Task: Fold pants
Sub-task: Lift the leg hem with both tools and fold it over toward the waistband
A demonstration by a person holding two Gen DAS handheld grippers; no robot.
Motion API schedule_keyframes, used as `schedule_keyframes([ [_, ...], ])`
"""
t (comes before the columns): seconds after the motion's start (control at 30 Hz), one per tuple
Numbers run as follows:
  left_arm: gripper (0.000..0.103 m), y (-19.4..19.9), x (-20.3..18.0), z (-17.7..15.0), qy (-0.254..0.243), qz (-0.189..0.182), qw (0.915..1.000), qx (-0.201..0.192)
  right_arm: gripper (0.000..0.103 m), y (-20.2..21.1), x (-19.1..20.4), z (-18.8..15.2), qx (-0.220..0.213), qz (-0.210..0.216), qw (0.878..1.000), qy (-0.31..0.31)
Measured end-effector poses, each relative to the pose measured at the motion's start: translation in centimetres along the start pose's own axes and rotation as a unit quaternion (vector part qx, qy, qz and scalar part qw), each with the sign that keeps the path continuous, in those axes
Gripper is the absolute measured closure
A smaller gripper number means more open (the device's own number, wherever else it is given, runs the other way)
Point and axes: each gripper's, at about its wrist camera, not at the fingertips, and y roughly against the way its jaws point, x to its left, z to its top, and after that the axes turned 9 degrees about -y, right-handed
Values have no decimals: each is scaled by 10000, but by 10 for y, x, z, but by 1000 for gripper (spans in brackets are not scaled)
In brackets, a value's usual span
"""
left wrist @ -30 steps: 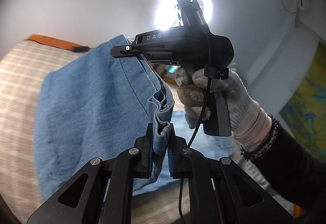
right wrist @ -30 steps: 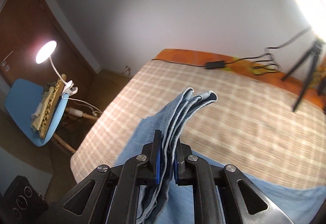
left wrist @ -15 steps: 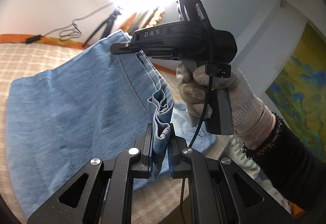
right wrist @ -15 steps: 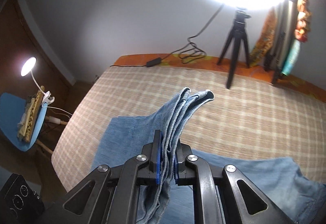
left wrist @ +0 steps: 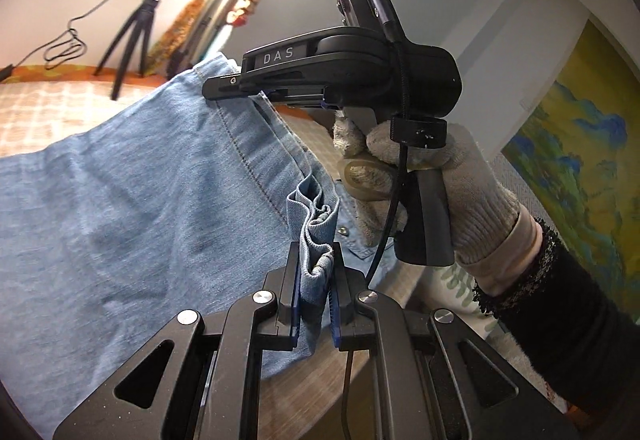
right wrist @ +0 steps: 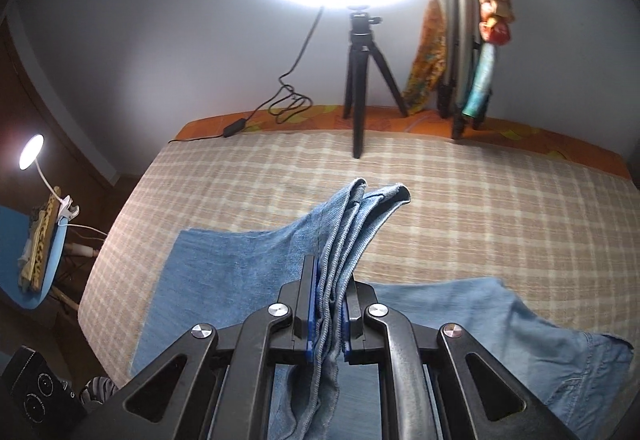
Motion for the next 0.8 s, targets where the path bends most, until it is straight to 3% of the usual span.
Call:
schedule_keyframes([
  [0.8,94,-115,-76,16,-471,-767,9943,575,96,61,-144,-12,-169,-823,9951,-525],
])
